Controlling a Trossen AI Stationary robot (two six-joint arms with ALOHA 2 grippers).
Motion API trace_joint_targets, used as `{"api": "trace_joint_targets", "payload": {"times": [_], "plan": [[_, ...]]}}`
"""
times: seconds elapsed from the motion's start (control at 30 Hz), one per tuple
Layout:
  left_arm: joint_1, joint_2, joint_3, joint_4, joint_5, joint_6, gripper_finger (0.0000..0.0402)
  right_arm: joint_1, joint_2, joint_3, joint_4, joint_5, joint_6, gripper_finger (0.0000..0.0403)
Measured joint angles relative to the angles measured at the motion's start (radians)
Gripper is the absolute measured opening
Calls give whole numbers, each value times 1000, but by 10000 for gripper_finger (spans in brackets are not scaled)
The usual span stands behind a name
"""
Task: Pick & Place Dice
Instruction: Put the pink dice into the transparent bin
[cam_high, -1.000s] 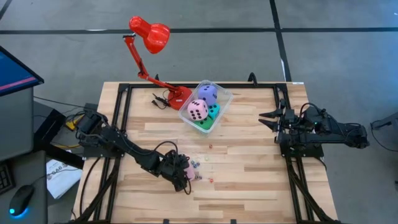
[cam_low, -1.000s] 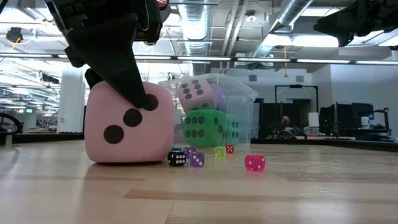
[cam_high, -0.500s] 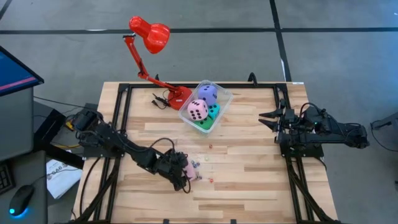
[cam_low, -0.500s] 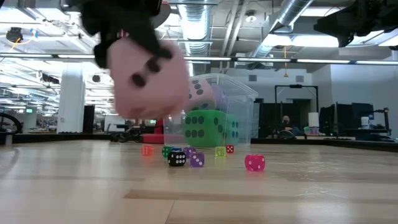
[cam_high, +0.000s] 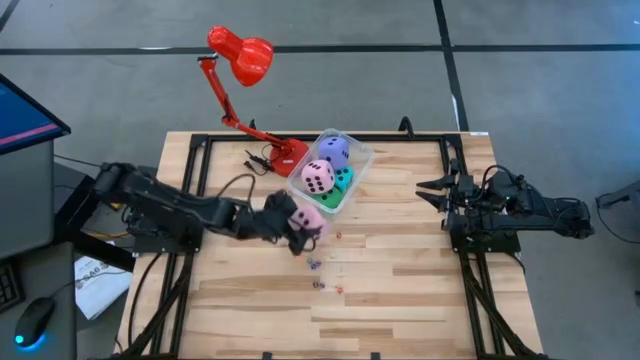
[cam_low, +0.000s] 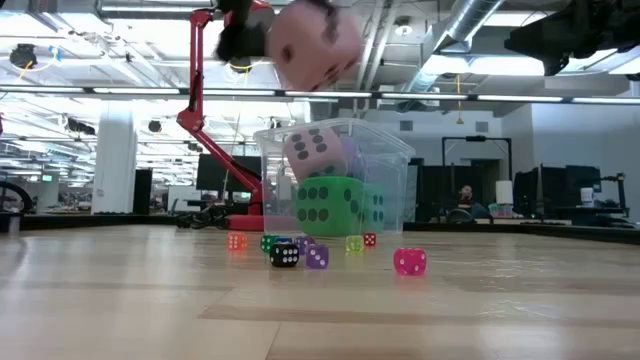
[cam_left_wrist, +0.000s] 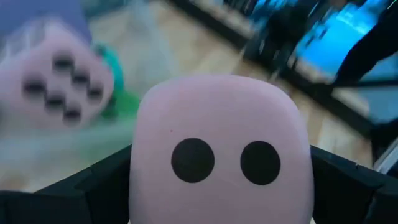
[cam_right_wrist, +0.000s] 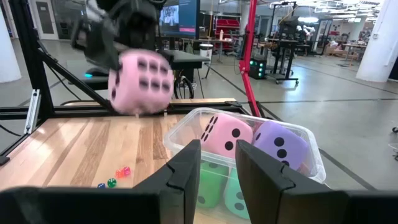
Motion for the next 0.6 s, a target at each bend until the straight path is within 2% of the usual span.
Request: {"api": "trace_joint_targets", "payload": {"times": [0.13,0.23,0.37,0.6], "plan": [[41,6,1,219,0,207,363,0,0,0,0,0,-7,98],[81,19,1,300,0,312,359,0,0,0,0,0,-7,98],[147,71,1,367,0,325,361,0,0,0,0,0,-8,98],[239,239,0,564,2,327,360,0,0,0,0,0,-10,98]]}}
